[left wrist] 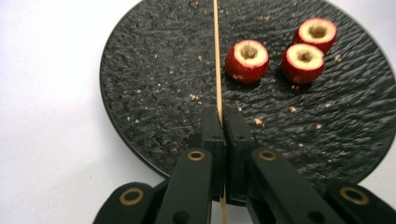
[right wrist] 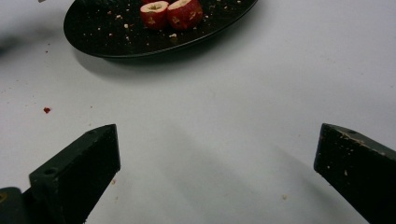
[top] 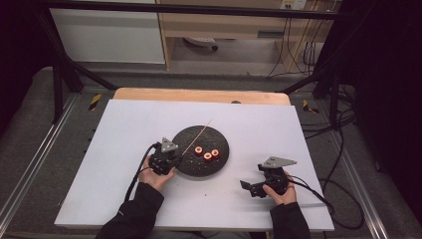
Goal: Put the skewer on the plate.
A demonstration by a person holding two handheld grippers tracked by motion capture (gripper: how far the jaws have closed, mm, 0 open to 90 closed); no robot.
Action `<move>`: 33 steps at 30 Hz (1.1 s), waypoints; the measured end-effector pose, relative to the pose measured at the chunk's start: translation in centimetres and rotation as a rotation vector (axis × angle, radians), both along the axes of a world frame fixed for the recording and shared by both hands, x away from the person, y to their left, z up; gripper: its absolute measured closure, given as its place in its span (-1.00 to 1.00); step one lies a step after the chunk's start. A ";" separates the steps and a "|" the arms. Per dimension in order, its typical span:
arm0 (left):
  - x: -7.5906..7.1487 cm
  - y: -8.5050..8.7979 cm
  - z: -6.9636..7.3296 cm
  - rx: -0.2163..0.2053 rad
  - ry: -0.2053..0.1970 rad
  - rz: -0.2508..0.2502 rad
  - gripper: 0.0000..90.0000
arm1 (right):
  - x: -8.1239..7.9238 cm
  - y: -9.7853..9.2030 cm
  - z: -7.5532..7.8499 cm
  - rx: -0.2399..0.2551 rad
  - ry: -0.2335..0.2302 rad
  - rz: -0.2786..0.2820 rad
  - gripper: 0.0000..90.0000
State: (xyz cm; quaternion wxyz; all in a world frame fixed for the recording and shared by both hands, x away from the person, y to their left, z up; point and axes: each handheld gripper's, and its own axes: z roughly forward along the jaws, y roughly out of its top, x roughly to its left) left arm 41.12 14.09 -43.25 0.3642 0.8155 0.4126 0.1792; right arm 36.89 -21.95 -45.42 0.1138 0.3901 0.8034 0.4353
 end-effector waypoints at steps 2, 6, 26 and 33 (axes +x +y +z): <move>0.1 -0.2 -0.2 0.009 0.006 0.000 0.96 | 0.0 0.0 0.0 -0.002 0.006 0.000 -0.97; 0.2 -0.6 -0.5 0.022 0.014 0.007 0.96 | 0.0 0.0 -0.1 -0.006 0.002 0.001 -0.97; -0.2 0.0 0.4 -0.031 0.002 -0.028 0.64 | -0.1 0.1 -0.1 -0.007 0.003 0.000 -0.97; -1.2 1.8 1.5 -0.071 -0.027 -0.109 0.08 | -0.1 -0.1 0.1 -0.007 0.002 -0.005 -0.98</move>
